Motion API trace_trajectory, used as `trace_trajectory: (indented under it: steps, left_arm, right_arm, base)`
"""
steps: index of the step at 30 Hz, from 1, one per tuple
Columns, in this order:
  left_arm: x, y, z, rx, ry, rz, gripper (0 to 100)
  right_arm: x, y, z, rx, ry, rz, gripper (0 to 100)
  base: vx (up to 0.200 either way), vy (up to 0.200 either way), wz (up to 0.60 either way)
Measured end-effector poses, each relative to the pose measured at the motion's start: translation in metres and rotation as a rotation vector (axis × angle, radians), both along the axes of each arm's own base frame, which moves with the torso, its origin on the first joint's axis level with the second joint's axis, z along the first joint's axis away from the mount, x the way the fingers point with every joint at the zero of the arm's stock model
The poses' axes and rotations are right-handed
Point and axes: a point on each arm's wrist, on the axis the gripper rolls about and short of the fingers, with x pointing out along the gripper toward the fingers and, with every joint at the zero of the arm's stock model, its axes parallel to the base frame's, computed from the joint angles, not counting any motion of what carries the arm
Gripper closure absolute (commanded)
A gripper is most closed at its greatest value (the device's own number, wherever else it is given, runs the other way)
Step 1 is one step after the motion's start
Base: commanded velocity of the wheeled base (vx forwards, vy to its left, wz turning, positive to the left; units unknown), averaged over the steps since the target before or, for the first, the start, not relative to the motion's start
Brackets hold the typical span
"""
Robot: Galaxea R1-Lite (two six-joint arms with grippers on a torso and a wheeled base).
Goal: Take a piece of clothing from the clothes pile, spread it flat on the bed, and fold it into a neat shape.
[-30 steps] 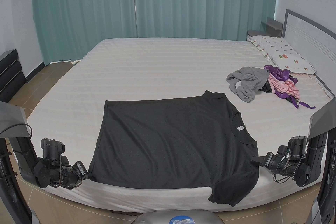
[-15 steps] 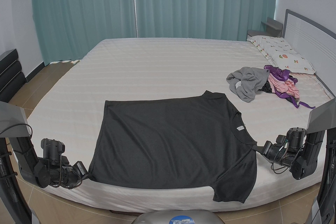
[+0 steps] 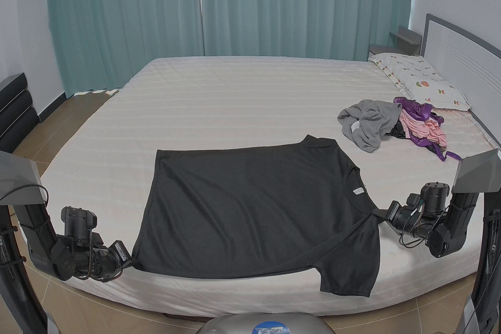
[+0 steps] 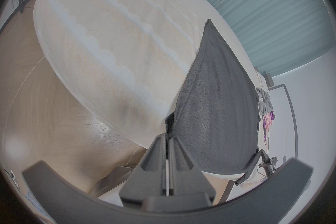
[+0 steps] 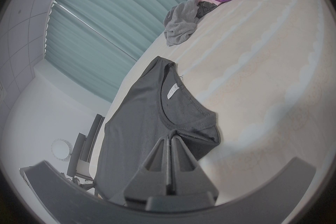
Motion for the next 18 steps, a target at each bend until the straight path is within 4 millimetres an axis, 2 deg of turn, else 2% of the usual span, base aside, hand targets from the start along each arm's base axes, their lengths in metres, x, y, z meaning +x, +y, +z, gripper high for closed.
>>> trace_trajectory:
  steps: [1, 2, 10, 18]
  left_arm:
    - [0.0, 0.0, 0.0, 0.0, 0.0, 0.0, 100]
    - [0.0, 0.0, 0.0, 0.0, 0.0, 0.0, 100]
    - [0.0, 0.0, 0.0, 0.0, 0.001, -0.001, 100]
    - [0.0, 0.0, 0.0, 0.0, 0.001, -0.001, 100]
  right_arm:
    - [0.001, 0.0, 0.0, 0.002, 0.0, -0.001, 100]
    - [0.001, 0.0, 0.0, 0.002, 0.0, -0.002, 0]
    - [-0.004, -0.003, 0.003, 0.029, 0.012, -0.022, 0]
    - [-0.038, -0.008, 0.015, 0.068, 0.074, -0.006, 0]
  base:
    - [0.0, 0.0, 0.0]
    - [0.0, 0.0, 0.0]
    - [0.0, 0.0, 0.0]
    - [0.0, 0.0, 0.0]
